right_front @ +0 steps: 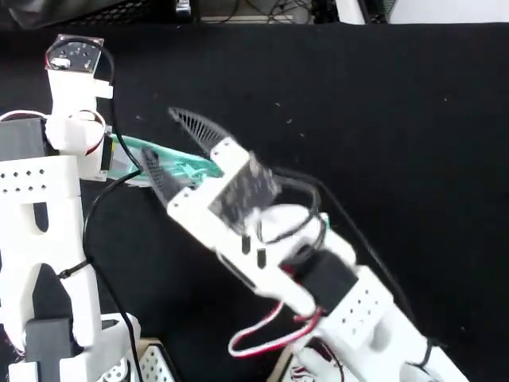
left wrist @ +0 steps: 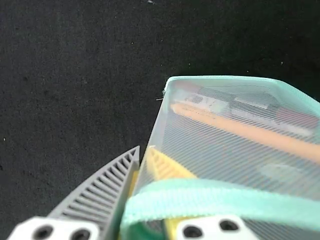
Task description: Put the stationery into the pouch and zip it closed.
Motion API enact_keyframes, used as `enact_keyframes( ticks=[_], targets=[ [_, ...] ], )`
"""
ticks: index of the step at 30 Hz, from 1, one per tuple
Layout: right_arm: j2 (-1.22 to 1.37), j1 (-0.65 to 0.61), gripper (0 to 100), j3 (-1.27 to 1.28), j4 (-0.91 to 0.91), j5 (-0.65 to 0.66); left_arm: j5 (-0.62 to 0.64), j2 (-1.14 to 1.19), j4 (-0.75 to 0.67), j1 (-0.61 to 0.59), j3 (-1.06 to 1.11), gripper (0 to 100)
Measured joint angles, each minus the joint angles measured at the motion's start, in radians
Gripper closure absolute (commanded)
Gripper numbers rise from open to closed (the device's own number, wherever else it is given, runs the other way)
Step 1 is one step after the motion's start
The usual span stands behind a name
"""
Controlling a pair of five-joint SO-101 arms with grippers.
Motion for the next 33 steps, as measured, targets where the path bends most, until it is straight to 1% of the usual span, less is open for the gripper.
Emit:
enact_keyframes(
  ticks=[2, 4, 7, 8, 10, 12, 15, 17, 18, 19, 21, 25, 33],
  targets=[
    [0.006, 0.046, 82.6, -0.100, 0.081, 0.000, 0.000, 0.000, 0.000, 0.000, 0.000, 97],
    [-0.009, 0.123, 86.9, -0.187, 0.173, 0.000, 0.000, 0.000, 0.000, 0.000, 0.000, 97],
    [-0.063, 0.285, 95.0, -0.227, 0.330, 0.002, 0.000, 0.000, 0.000, 0.000, 0.000, 97],
    [-0.074, 0.350, 95.9, -0.227, 0.385, 0.002, 0.000, 0.000, 0.000, 0.000, 0.000, 97],
    [-0.081, 0.468, 95.8, -0.190, 0.477, 0.002, 0.000, 0.000, 0.000, 0.000, 0.000, 97],
    [-0.055, 0.566, 93.5, -0.121, 0.554, 0.002, 0.000, 0.000, 0.000, 0.000, 0.000, 97],
    [0.040, 0.680, 83.2, -0.003, 0.638, 0.000, 0.000, 0.000, 0.000, 0.000, 0.000, 97],
    [0.132, 0.713, 77.3, 0.041, 0.684, 0.002, 0.000, 0.000, 0.000, 0.000, 0.000, 97],
    [0.186, 0.724, 76.5, 0.054, 0.703, 0.003, 0.000, 0.000, 0.000, 0.000, 0.000, 97],
    [0.242, 0.733, 77.3, 0.057, 0.717, 0.011, 0.000, 0.000, 0.000, 0.000, 0.000, 97],
    [0.361, 0.738, 79.4, 0.057, 0.726, 0.069, 0.000, 0.000, 0.000, 0.000, 0.000, 97],
    [0.555, 0.741, 79.4, 0.058, 0.732, 0.149, 0.000, 0.000, 0.000, 0.000, 0.000, 97],
    [0.692, 0.741, 79.6, 0.061, 0.658, 0.170, 0.000, 0.000, 0.000, 0.000, 0.000, 97]
  ],
)
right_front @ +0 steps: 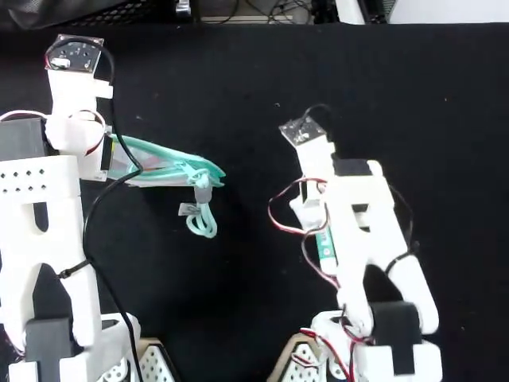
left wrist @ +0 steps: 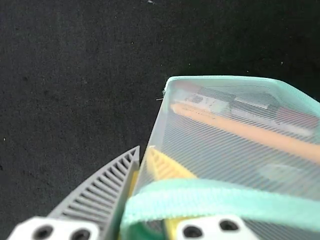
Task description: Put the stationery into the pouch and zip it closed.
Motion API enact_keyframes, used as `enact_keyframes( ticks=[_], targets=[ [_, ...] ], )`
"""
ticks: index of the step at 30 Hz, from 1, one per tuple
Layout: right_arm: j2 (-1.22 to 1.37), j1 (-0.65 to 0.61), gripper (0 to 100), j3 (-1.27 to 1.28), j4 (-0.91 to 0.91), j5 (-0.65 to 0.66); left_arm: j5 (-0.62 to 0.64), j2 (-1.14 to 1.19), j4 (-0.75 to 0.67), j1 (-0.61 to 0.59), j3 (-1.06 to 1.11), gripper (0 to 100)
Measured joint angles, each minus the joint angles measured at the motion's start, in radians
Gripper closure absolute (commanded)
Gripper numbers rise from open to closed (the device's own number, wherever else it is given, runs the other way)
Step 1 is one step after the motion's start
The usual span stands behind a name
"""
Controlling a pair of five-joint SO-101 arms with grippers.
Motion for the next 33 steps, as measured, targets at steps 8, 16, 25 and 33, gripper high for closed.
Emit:
enact_keyframes(
  ticks=[8, 16, 25, 33],
  targets=[
    [0.199, 0.000, 81.7, -0.015, -0.021, 0.000, 0.000, 0.000, 0.000, 0.000, 0.000, 97],
    [0.338, 0.011, 98.5, -0.130, -0.021, 0.000, 0.000, 0.000, 0.000, 0.000, 0.000, 97],
    [0.032, 0.008, 98.6, -0.077, 0.023, 0.002, 0.000, 0.000, 0.000, 0.000, 0.000, 97],
    [-0.640, -0.091, 98.6, -0.095, 0.064, -0.124, 0.000, 0.000, 0.000, 0.000, 0.000, 97]
  ],
)
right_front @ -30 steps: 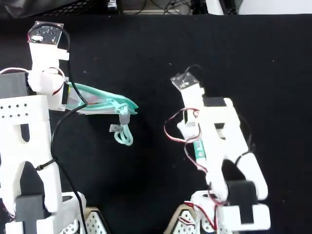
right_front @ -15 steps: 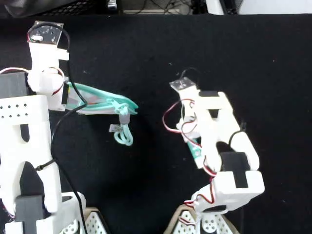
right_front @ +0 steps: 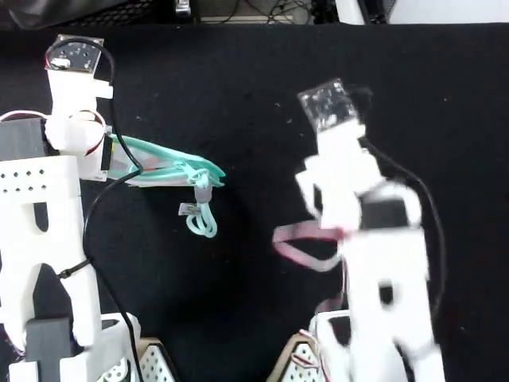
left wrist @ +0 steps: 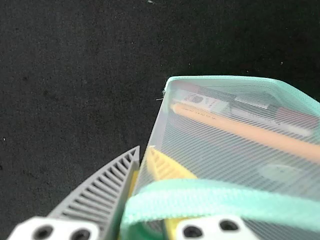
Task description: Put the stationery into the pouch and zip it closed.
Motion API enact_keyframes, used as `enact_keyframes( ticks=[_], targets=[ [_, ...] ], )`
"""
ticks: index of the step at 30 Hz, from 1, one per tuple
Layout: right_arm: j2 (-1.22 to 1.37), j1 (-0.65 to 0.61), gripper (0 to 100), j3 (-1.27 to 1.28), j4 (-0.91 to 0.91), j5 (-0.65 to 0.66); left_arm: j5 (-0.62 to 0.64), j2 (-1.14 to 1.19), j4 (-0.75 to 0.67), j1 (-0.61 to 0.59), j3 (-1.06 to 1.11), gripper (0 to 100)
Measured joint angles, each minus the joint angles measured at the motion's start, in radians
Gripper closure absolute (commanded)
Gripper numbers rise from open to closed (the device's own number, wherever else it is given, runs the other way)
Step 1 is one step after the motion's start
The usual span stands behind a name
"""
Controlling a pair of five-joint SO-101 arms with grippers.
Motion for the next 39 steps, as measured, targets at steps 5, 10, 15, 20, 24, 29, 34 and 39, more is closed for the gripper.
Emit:
enact_keyframes(
  ticks=[5, 10, 15, 20, 24, 29, 34, 39],
  targets=[
    [-0.245, -0.279, 98.6, -0.092, -0.078, -0.094, 0.000, 0.000, 0.000, 0.000, 0.000, 97],
    [-0.259, -0.463, 98.6, -0.107, -0.325, -0.106, 0.000, 0.000, 0.000, 0.000, 0.017, 97],
    [-0.264, -0.617, 98.6, -0.107, -0.572, -0.106, 0.000, -0.002, 0.000, 0.000, 0.018, 97],
    [-0.183, -0.710, 98.6, 0.014, -0.793, -0.106, 0.000, -0.002, 0.000, 0.000, 0.018, 97],
    [-0.109, -0.713, 98.6, 0.115, -0.925, -0.107, 0.000, -0.002, 0.000, 0.000, 0.018, 97],
    [-0.061, -0.710, 98.6, 0.218, -1.026, -0.109, 0.000, -0.002, 0.000, 0.000, 0.018, 97],
    [-0.005, -0.674, 98.6, 0.328, -1.111, -0.109, 0.000, -0.002, 0.000, 0.000, 0.018, 97],
    [0.018, -0.669, 88.7, 0.361, -1.076, -0.106, 0.000, -0.002, 0.000, 0.000, 0.018, 97]
  ],
)
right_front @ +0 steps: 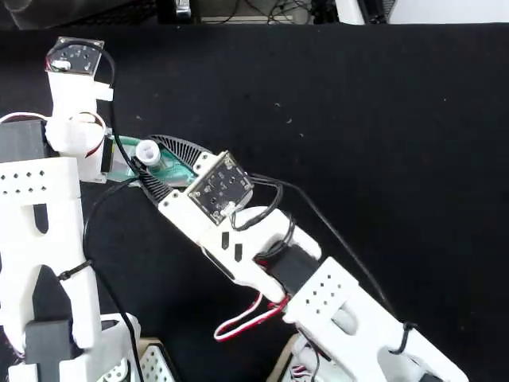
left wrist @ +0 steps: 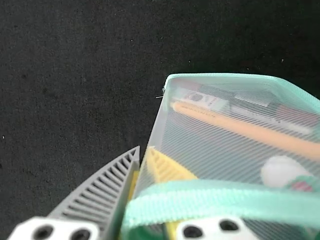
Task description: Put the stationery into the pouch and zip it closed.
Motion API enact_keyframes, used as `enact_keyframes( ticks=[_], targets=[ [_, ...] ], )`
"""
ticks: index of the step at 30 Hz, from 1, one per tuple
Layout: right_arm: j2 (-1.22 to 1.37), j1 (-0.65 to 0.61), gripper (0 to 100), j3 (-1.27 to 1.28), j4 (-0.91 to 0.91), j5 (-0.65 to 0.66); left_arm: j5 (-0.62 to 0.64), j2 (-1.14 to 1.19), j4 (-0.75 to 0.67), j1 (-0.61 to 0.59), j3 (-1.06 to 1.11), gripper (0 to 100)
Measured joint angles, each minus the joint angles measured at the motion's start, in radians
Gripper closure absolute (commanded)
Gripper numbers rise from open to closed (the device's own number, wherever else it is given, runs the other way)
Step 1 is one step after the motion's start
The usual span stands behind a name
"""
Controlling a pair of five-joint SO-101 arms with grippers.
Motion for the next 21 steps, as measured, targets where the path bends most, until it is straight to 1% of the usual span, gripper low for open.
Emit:
enact_keyframes(
  ticks=[3, 5, 10, 14, 16, 19, 21],
  targets=[
    [-0.002, -0.002, 75.1, -0.081, 0.158, 0.000, 0.000, 0.000, 0.000, 0.000, 0.000, 97],
    [0.000, -0.003, 70.7, -0.175, 0.311, 0.000, 0.000, 0.000, 0.000, 0.000, 0.000, 97],
    [0.000, 0.002, 70.6, -0.485, 0.690, -0.002, 0.000, 0.000, 0.000, 0.000, 0.000, 97],
    [0.000, 0.006, 70.6, -0.701, 0.910, 0.000, 0.000, 0.000, 0.000, -0.002, 0.002, 97],
    [-0.003, 0.006, 70.6, -0.752, 1.000, 0.000, 0.000, 0.000, 0.000, -0.002, 0.002, 97],
    [-0.002, 0.006, 70.6, -0.755, 1.129, 0.000, 0.000, 0.000, 0.000, -0.002, 0.002, 97],
    [-0.002, 0.006, 70.6, -0.710, 1.158, 0.000, 0.000, 0.000, 0.000, -0.002, 0.003, 97]
  ],
)
